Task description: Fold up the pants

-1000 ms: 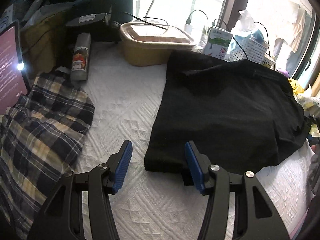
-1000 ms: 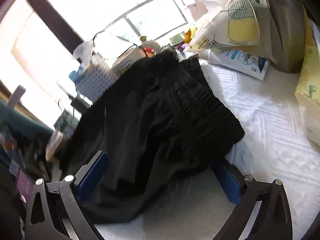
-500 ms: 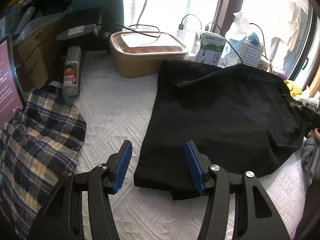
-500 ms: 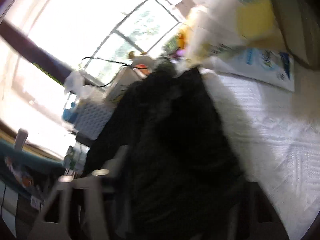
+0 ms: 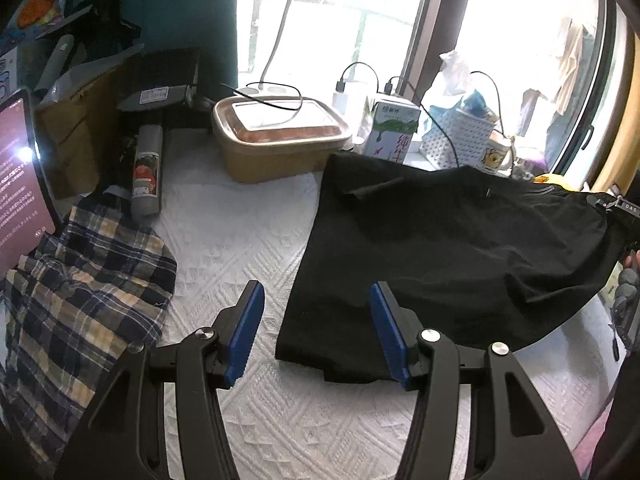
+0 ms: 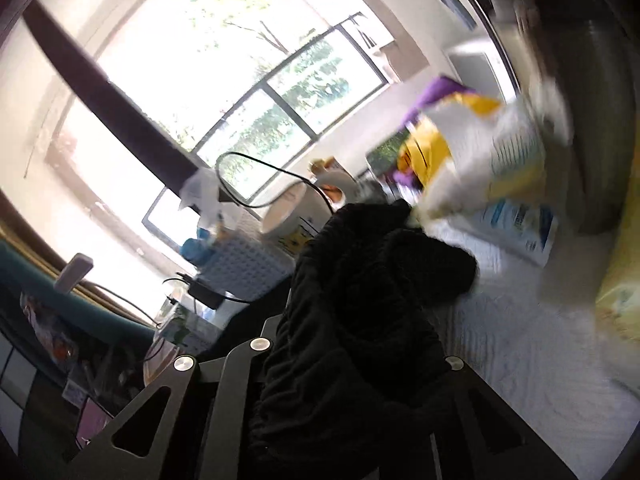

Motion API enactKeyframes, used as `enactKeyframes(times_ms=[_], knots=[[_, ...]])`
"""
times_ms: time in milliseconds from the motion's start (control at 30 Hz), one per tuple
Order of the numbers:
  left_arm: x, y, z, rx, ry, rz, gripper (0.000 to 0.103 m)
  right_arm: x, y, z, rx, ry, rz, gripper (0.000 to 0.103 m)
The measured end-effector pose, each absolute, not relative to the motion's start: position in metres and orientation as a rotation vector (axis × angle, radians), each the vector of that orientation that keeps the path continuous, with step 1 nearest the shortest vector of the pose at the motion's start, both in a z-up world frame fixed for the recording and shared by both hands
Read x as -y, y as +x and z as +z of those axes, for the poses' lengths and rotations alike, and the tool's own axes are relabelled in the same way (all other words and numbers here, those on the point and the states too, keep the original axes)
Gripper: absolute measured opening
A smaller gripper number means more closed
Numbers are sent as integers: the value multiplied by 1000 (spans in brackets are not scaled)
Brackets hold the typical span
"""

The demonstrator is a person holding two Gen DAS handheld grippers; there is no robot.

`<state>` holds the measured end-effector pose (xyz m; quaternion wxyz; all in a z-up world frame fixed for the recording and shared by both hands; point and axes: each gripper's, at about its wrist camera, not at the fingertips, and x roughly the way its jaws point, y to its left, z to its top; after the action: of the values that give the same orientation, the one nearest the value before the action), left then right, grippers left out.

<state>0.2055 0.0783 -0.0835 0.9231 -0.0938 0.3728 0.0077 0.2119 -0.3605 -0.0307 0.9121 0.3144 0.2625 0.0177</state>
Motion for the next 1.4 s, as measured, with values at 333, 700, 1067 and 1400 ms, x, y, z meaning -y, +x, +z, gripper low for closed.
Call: enactKeyframes(times_ms=[333,700,1067,1400], knots=[[-105,194,-84,-748,-231,-5,56,268,217,13,-536,377,75,15],[-143,176,-76,-710,-268,13,56,63,256,-28,-712,-21,330,15],[-181,156,-86,-722,-312,82,58,-53,241,-106,-919,-178,569,63],[-165,173,-78,-715,-255,48,59,-10,213,-67,-836,-53,655,77]])
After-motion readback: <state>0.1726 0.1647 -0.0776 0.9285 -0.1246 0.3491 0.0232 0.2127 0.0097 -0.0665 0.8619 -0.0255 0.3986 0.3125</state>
